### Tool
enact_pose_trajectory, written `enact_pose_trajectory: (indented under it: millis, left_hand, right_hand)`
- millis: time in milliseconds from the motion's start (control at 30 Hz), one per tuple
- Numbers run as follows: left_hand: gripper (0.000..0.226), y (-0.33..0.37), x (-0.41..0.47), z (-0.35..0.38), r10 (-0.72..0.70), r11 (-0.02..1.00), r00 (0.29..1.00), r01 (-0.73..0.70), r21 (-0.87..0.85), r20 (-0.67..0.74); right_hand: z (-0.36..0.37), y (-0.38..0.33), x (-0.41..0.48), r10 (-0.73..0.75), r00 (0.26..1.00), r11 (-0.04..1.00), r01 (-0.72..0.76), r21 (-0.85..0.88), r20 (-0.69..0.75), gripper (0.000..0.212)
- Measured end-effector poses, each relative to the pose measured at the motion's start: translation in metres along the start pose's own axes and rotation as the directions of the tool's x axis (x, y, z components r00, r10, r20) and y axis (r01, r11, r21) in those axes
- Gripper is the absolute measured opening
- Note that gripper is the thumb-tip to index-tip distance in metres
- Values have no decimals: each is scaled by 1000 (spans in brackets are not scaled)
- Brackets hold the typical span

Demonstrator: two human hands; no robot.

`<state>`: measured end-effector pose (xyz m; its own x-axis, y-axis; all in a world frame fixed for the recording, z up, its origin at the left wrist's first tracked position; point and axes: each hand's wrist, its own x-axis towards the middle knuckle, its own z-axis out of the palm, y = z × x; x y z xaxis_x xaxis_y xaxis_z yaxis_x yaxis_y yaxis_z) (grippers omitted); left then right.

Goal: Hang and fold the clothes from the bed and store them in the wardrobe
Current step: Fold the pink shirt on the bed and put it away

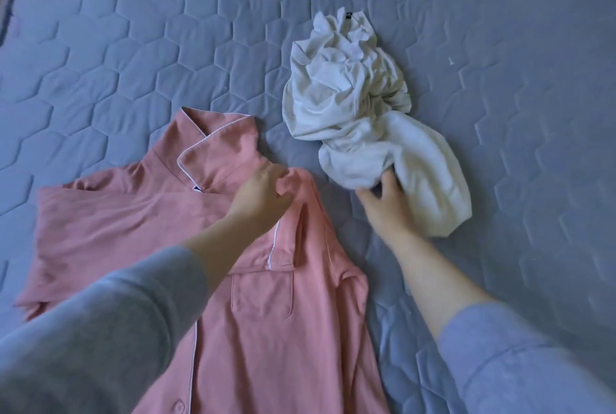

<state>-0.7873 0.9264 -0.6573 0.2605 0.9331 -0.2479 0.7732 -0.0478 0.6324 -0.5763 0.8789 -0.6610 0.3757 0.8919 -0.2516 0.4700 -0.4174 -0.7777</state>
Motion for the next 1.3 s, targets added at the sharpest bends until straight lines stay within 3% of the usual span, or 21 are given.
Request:
enact_pose_trajectory:
  millis: [67, 100, 167, 200, 267, 333, 467, 600, 700, 767, 900, 1000, 1133, 1200, 1300]
  left_hand:
    - [5, 3, 13, 0, 39, 999, 999, -40, 34, 18]
    - [11, 5, 19, 0, 32, 998, 999, -33, 49, 28]
    - [17, 3, 26, 1, 11, 998, 999, -14, 56, 50]
    - [15, 1, 29, 2, 4, 997, 998, -8, 74, 62]
    - [11, -3, 32, 4, 2, 989, 995, -17, 145, 100]
    - [16, -8, 35, 6, -5, 976, 993, -21, 216, 119]
    - [26, -19, 44, 4, -45, 947, 992, 6, 323, 115]
    - [20, -27, 47, -3, -39, 964, 997, 20, 267, 66]
    - [18, -23, 45, -4, 10, 972, 999, -22, 234, 50]
    - [17, -21, 46, -7, 8, 979, 999, -14, 203, 32]
    - [7, -12, 52, -16, 15, 988, 999, -10, 155, -35]
    - [12, 1, 52, -14, 53, 984, 998, -49, 171, -16]
    - [16, 6, 53, -6, -7, 991, 1000, 5, 132, 17]
    - [18, 2, 55, -3, -36, 988, 999, 36, 148, 1]
    - [18, -1, 55, 3, -34, 987, 999, 31, 155, 21]
  right_hand:
    - [-11, -13, 20, -49, 978, 998, 54, 20, -201, 69]
    - [-14, -15, 25, -45, 957, 998, 56, 30, -286, 69]
    - [-6, -17, 16, 69, 930, 997, -49, 64, -361, 53]
    - [3, -14, 7, 133, 939, 991, -123, 53, -319, 39]
    - [25, -3, -10, 196, 977, 978, -201, -59, -81, 20]
    - [39, 7, -17, 226, 963, 970, -209, -124, 147, 20]
    - [47, 6, -6, 261, 933, 964, -267, -8, 246, 22]
    - [52, -3, 1, 397, 823, 843, -502, 194, 407, 17]
    - [42, -7, 5, 406, 698, 769, -610, 192, 590, 27]
    - [35, -9, 5, 352, 707, 795, -572, 202, 614, 30]
    - [21, -5, 12, 253, 868, 814, -429, 392, 427, 22]
    - [18, 4, 12, 289, 852, 766, -479, 428, 436, 18]
    - [31, 5, 4, 308, 878, 854, -425, 300, 367, 28]
    - [32, 4, 1, 307, 835, 805, -483, 344, 456, 26]
    - [14, 11, -4, 297, 706, 742, -594, 309, 643, 20]
